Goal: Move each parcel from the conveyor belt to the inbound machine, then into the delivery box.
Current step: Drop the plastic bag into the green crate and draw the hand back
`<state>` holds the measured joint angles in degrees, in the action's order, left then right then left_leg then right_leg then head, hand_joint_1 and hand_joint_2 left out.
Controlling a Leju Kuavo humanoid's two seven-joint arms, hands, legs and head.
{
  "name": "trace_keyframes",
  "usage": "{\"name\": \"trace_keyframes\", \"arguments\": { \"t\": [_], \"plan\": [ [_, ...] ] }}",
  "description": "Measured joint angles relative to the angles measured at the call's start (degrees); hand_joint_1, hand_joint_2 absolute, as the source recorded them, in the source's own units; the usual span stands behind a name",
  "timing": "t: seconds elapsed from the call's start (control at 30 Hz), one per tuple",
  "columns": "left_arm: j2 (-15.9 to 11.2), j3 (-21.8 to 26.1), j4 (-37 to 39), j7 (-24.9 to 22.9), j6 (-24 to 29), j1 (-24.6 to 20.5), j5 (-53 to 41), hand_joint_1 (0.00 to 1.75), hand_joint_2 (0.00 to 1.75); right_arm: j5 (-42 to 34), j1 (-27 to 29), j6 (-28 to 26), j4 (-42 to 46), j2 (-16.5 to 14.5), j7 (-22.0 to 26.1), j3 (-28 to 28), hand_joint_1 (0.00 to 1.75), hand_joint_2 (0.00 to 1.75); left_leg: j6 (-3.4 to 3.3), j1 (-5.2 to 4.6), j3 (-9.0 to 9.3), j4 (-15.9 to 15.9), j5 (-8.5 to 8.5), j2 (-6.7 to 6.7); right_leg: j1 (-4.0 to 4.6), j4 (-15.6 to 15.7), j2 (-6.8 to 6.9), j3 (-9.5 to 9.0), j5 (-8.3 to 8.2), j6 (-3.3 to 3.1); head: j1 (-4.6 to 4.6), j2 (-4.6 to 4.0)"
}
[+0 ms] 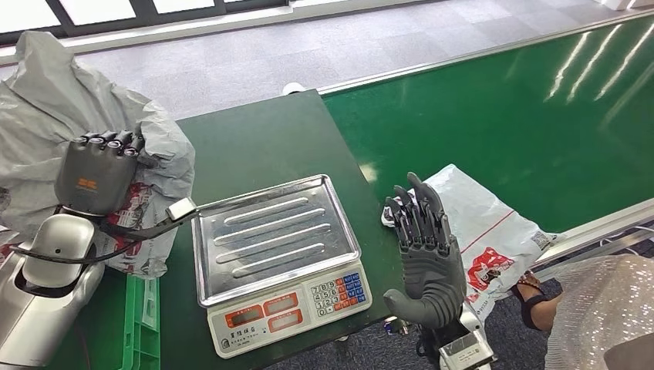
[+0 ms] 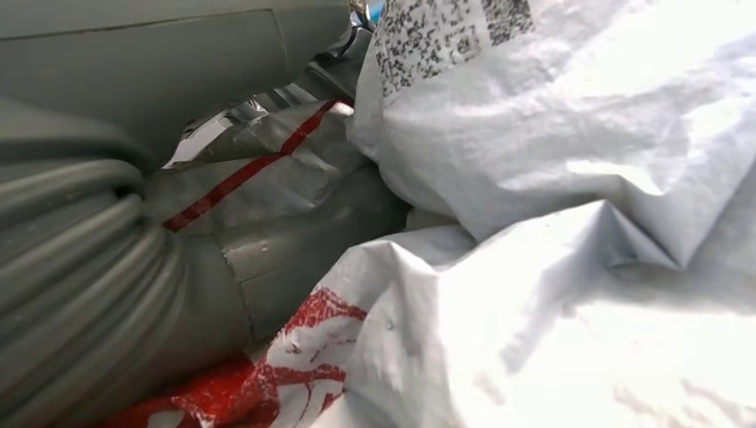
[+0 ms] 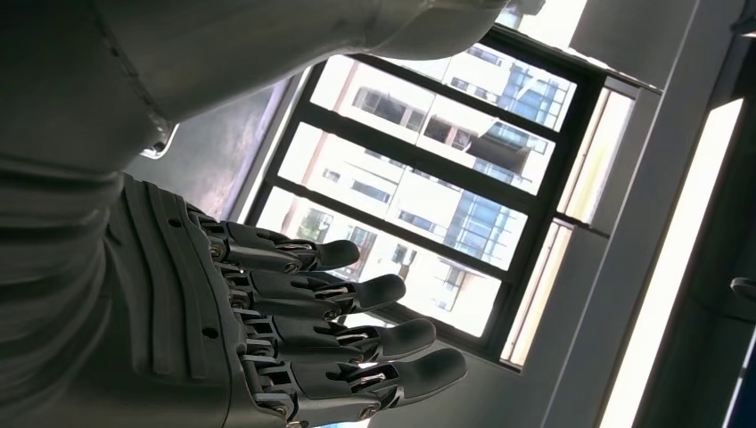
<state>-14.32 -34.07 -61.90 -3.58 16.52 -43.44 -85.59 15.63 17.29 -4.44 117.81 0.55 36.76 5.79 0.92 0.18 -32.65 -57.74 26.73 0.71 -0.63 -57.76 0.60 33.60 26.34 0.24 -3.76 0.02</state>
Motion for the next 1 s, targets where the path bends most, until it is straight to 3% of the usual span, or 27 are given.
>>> {"name": "trace_keyframes", "arguments": {
  "t": [0.3, 0.47, 0.87, 0.93, 1.0],
  "plan": [
    [-5.11, 10.4, 11.69, -0.36, 3.75, 6.97, -0.01, 1.75, 1.75, -0.19, 0.29, -0.17, 0.0, 0.49, -0.37, -0.05, 0.0, 1.75, 0.07, 0.01, 0.0, 0.04, 0.04, 0.19, 0.01, -0.01, -0.21, 0.11, 0.02, -0.03, 0.0, 0.0],
    [-6.98, 14.37, 14.96, -0.51, 3.09, 8.94, -0.01, 1.75, 1.75, 0.18, 0.41, -0.23, 0.02, 0.52, -0.67, -0.07, 0.0, 1.75, 0.1, 0.01, -0.02, 0.04, 0.07, 0.21, 0.01, -0.02, -0.21, 0.1, 0.03, -0.04, -0.01, 0.0],
    [-13.71, 24.59, 11.25, 1.85, -0.09, 18.11, -0.02, 1.69, 1.75, -0.16, -0.3, -0.24, 0.0, 0.92, -1.71, -0.07, 0.0, 1.75, 0.13, 0.07, -0.02, 0.04, 0.09, 0.27, 0.07, -0.02, -0.33, 0.15, 0.07, -0.1, 0.0, -0.01],
    [-14.33, 25.82, 10.07, 2.28, -0.4, 19.25, -0.02, 0.82, 1.75, -0.18, -0.33, -0.35, 0.0, 1.02, -1.7, -0.07, 0.0, 1.75, 0.13, 0.07, -0.02, 0.04, 0.09, 0.24, 0.07, -0.02, -0.29, 0.14, 0.08, -0.11, 0.0, -0.01],
    [-14.55, 26.84, 8.81, 3.11, -1.22, 20.38, 0.0, 0.0, 0.87, -0.19, -0.37, -0.58, -0.02, 1.16, -1.7, -0.07, 0.0, 0.87, 0.13, 0.07, -0.01, 0.04, 0.09, 0.21, 0.06, -0.02, -0.26, 0.13, 0.08, -0.11, -0.01, 0.0]
  ]
}}
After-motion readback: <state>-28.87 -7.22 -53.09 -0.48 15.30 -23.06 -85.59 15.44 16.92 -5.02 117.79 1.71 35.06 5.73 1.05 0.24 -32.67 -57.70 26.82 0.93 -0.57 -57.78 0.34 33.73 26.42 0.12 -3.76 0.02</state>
